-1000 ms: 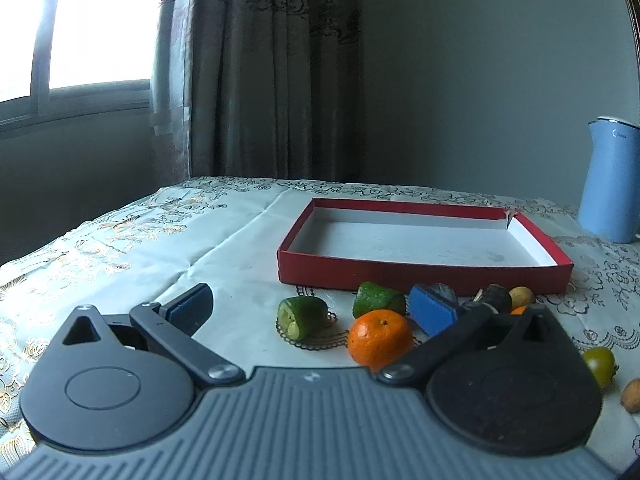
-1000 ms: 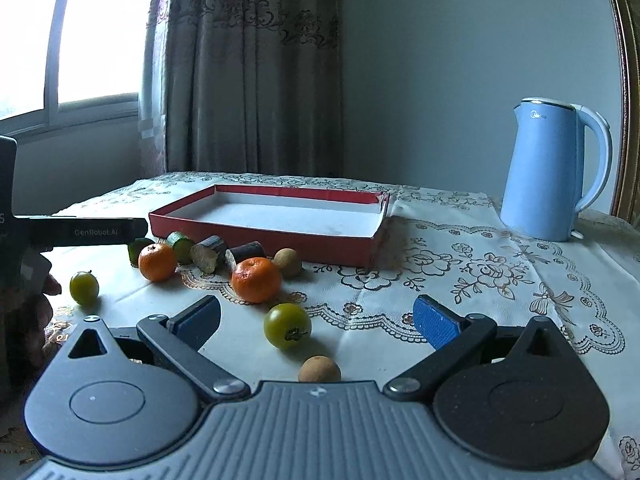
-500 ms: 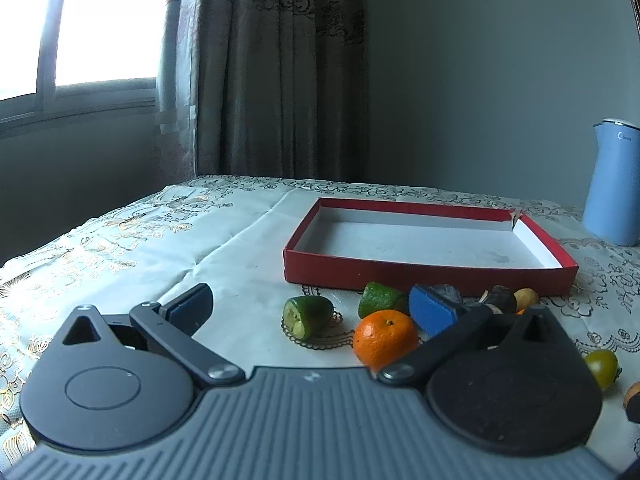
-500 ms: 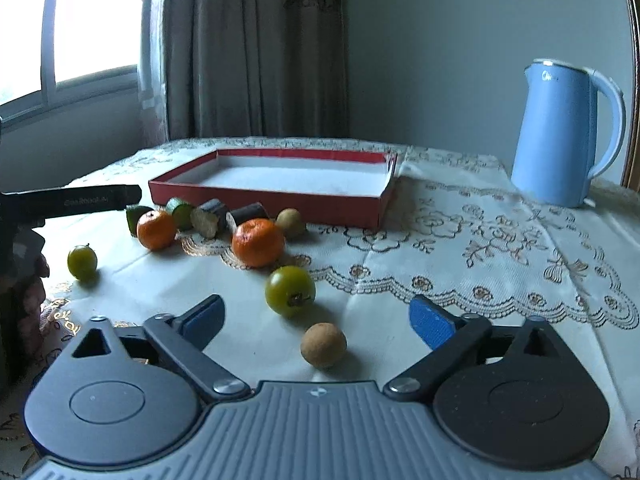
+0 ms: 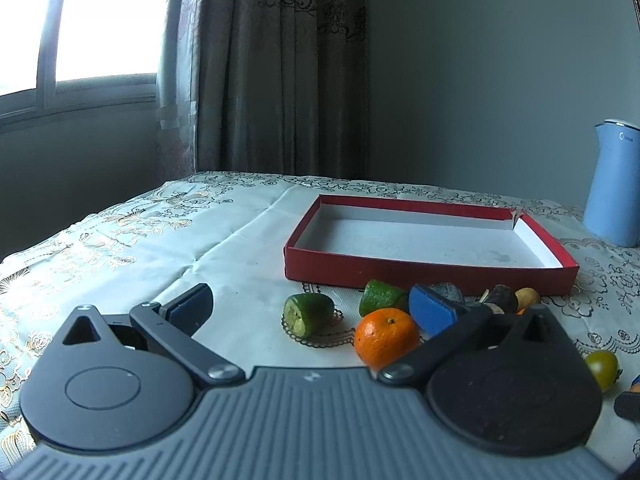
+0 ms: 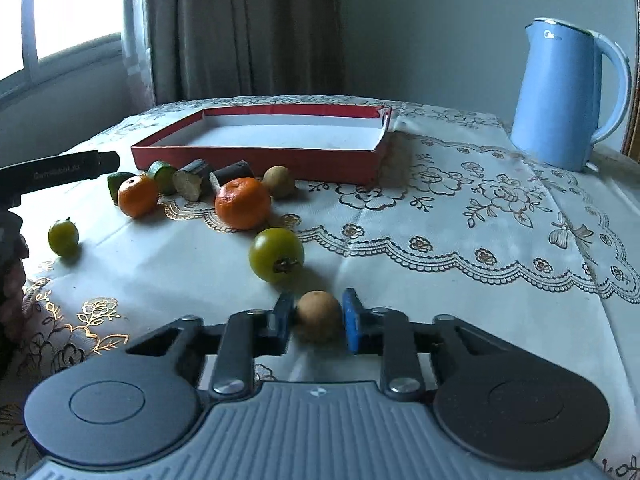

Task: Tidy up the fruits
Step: 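Close the right tool on the small brown round fruit, then carry the brown fruit over the red box and open the right tool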

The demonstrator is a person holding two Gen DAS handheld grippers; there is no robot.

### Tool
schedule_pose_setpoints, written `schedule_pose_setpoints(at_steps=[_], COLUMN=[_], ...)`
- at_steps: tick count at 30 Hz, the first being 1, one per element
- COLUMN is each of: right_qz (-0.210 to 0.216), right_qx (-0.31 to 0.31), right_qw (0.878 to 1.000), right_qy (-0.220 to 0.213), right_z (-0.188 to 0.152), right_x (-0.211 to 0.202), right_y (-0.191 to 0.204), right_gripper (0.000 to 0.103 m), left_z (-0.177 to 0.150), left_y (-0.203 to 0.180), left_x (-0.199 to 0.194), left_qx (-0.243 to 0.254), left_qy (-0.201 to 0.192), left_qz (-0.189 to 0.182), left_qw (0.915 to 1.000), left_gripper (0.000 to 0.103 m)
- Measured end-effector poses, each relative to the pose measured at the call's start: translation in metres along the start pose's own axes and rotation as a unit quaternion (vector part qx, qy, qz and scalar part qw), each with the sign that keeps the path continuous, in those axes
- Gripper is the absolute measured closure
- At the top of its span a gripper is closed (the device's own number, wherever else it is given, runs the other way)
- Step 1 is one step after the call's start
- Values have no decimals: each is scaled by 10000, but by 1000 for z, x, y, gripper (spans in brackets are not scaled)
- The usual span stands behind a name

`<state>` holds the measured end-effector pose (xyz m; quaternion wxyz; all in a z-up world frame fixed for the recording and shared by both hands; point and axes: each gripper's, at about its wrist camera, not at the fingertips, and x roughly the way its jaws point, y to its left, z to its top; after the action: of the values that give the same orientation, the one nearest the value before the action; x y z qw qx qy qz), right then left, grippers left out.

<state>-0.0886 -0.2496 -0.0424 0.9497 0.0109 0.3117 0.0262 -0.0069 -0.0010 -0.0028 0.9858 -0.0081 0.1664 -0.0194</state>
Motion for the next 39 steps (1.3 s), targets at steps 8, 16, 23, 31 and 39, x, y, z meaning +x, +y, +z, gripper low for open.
schedule_pose_setpoints(at_steps=[8,16,23,31,39], right_qz=[14,269,166,-40,-99], right_qx=[-25,-292,-70,287,382], right_qw=[9999,9965,9963,9982,9988], right_qy=[-105,-738,-843,-528,-296], right_z=[4,68,145,166,161], right_x=[-7,-15,50,122,152], right_y=[2,9,3,-5,-10], right_gripper=[78,78,78,78,76], left_z=[-1,-2,-1,-1,-1], left_y=[0,0,-1,0,0], left_x=[0,2,7,13,17], left_qx=[4,17,-1,-14,6], left_qy=[22,93,227,368,472], left_qz=[24,65,87,44,37], left_qw=[10000,9999,9997,9993,9989], left_gripper=[0,0,0,0,0])
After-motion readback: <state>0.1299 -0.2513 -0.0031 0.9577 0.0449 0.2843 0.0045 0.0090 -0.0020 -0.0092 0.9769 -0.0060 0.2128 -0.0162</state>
